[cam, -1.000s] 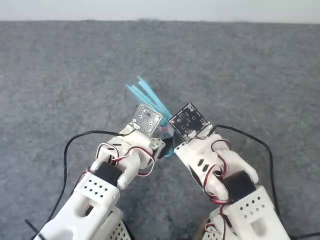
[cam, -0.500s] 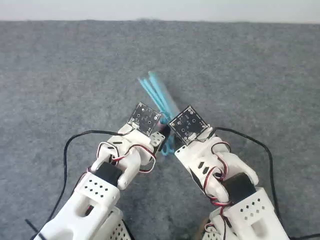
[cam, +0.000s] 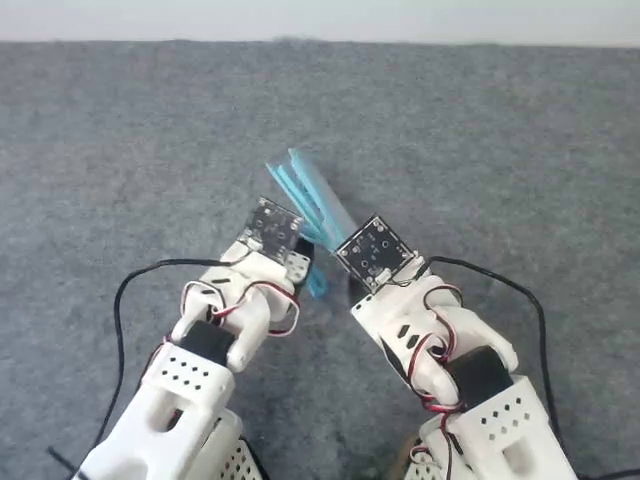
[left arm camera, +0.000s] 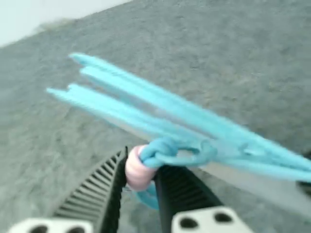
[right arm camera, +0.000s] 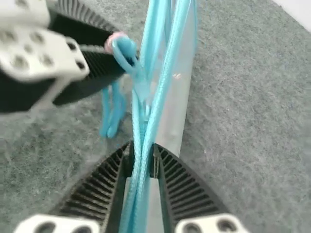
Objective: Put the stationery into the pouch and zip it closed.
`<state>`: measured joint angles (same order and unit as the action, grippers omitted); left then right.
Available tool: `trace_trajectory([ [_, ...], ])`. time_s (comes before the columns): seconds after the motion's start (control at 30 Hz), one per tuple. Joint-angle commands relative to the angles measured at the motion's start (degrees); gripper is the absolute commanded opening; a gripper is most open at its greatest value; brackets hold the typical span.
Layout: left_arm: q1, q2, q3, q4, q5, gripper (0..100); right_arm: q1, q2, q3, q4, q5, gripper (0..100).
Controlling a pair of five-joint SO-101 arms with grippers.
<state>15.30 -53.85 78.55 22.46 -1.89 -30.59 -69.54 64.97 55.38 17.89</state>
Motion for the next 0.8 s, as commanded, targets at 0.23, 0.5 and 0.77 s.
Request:
trace_trajectory([
  [0.23, -5.1, -0.26, -3.3, -0.53, -0.62, 1, 8.84, 1.01, 3.08, 3.38, 4.13, 0.6],
  [0.5, -11.43, -0.18, -5.05, -0.53, -0.26, 1, 15.78, 1.01, 5.98, 3.38, 9.67, 0.6],
  [0.77, -11.87, -0.26, -5.23, -0.79, -0.26, 1, 20.18, 0.66, 1.76, 8.84, 15.3, 0.6],
])
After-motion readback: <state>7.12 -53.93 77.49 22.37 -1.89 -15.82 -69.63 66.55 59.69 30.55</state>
